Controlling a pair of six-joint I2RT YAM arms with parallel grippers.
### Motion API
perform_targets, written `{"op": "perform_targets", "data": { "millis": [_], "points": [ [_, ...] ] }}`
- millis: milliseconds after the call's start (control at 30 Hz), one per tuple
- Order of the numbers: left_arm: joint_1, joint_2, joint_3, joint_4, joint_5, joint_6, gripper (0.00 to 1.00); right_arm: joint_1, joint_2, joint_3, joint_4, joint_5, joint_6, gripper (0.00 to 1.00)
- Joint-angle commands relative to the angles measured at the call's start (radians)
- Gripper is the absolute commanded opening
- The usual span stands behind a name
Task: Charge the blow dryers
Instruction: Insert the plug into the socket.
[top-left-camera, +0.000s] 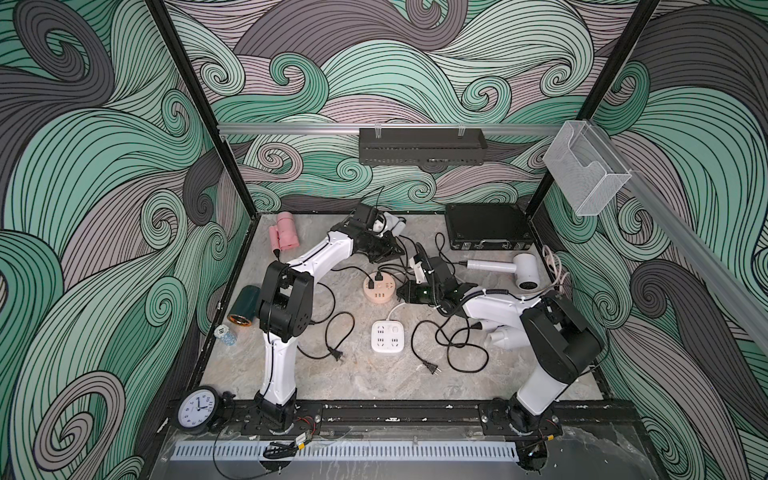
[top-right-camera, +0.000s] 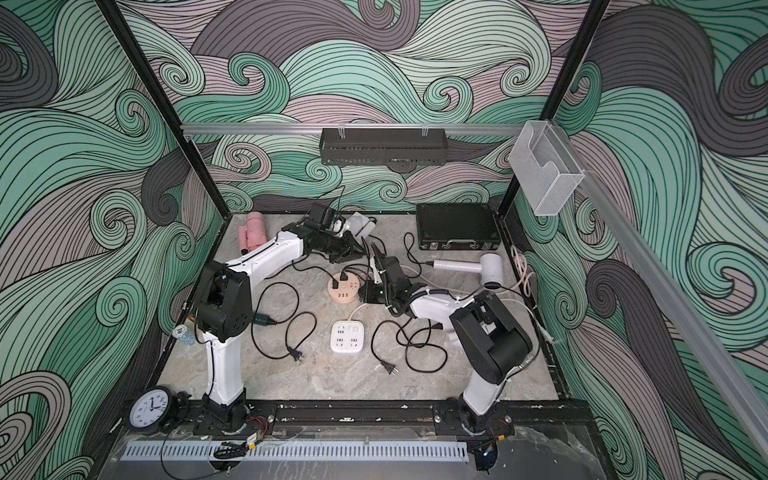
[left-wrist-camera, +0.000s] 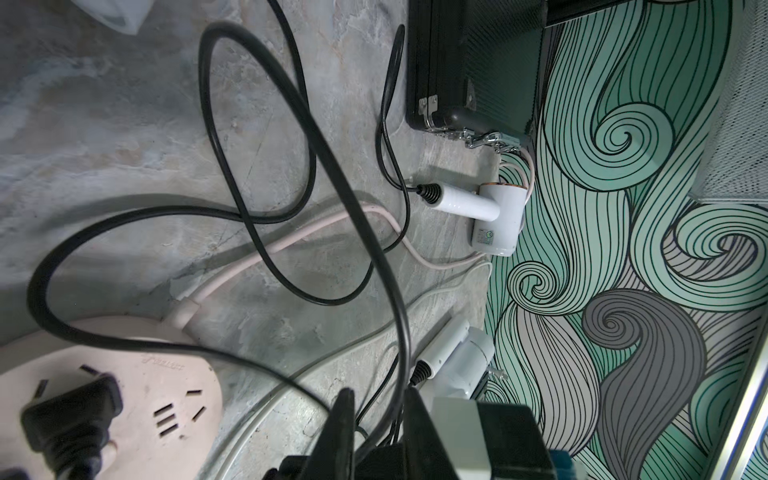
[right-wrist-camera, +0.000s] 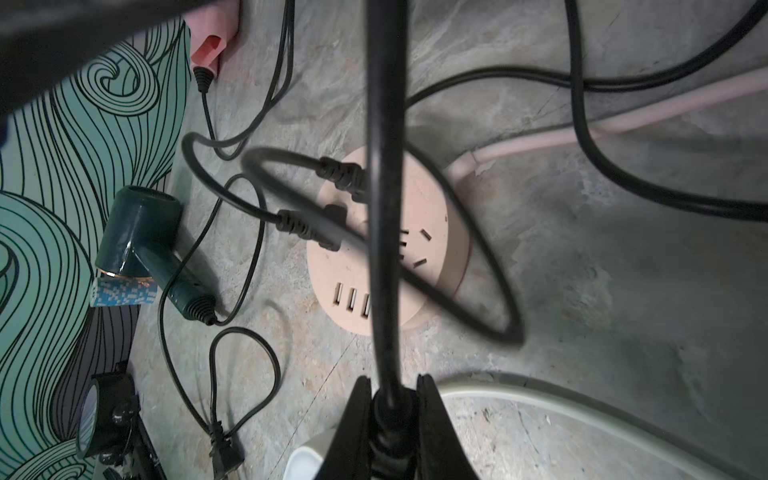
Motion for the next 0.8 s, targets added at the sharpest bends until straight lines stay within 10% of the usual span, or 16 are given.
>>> {"op": "perform_targets", "data": {
  "millis": [0,767],
  "points": [
    [0.015,-0.013,-0.012,-0.034,0.054,0.022,0.21,0.004,0.012,0.058,0.093,0.050,0.016,0.06],
    [0.169,-0.489,-0.326,-0.187,-0.035,0.133,0.23,0.012,0.190,0.143,0.216,0.131,-0.011,0.05]
  ]
}}
